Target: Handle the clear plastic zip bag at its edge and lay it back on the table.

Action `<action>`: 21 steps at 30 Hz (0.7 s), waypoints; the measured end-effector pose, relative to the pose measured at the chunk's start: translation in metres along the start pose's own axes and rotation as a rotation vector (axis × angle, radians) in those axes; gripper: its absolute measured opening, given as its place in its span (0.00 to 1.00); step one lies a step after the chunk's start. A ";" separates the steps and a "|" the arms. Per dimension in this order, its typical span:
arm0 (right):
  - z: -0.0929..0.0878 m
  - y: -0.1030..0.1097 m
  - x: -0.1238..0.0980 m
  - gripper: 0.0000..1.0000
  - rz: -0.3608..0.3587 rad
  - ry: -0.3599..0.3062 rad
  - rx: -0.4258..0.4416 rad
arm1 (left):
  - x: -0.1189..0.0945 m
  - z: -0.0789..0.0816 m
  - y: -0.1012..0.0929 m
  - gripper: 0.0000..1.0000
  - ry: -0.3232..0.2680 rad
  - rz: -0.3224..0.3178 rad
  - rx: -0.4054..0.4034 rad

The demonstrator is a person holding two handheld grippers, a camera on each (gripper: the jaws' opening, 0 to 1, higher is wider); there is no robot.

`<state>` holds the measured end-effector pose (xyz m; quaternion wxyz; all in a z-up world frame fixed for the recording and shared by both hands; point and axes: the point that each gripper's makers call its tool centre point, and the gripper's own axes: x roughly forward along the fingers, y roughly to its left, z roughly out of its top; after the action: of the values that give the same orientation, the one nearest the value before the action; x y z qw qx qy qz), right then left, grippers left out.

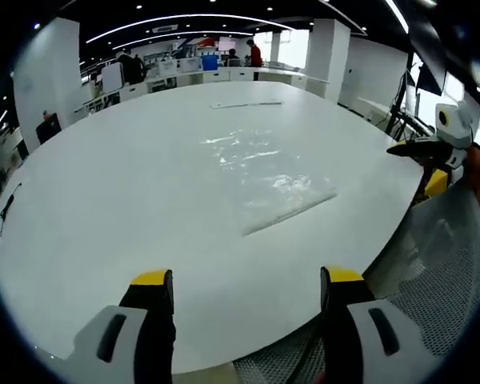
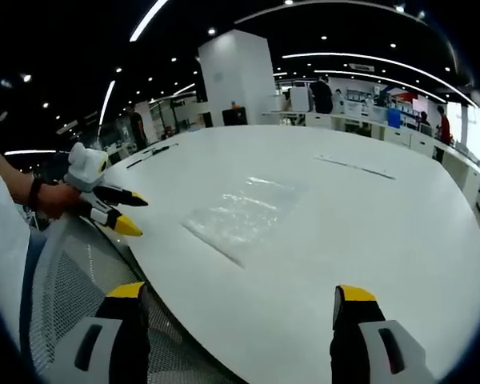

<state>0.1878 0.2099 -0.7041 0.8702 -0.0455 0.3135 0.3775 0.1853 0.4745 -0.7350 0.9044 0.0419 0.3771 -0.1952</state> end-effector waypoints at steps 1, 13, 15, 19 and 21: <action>0.000 0.000 0.000 0.96 0.002 0.002 -0.003 | 0.000 -0.001 0.000 0.74 0.004 0.007 0.004; 0.005 0.011 -0.002 0.96 0.065 -0.026 0.003 | -0.001 -0.002 0.003 0.71 0.023 0.056 0.013; 0.005 0.012 -0.004 0.96 0.081 -0.037 0.024 | -0.002 -0.003 0.003 0.71 0.028 0.065 0.016; 0.010 0.010 -0.006 0.96 0.091 -0.061 0.055 | -0.006 -0.001 0.004 0.71 0.024 0.088 -0.008; 0.011 0.012 -0.006 0.96 0.094 -0.064 0.054 | -0.008 0.000 0.000 0.71 0.025 0.095 -0.006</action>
<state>0.1819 0.2176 -0.6902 0.8619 0.0047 0.2974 0.4107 0.1804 0.4771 -0.7296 0.9079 0.0593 0.3867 -0.1503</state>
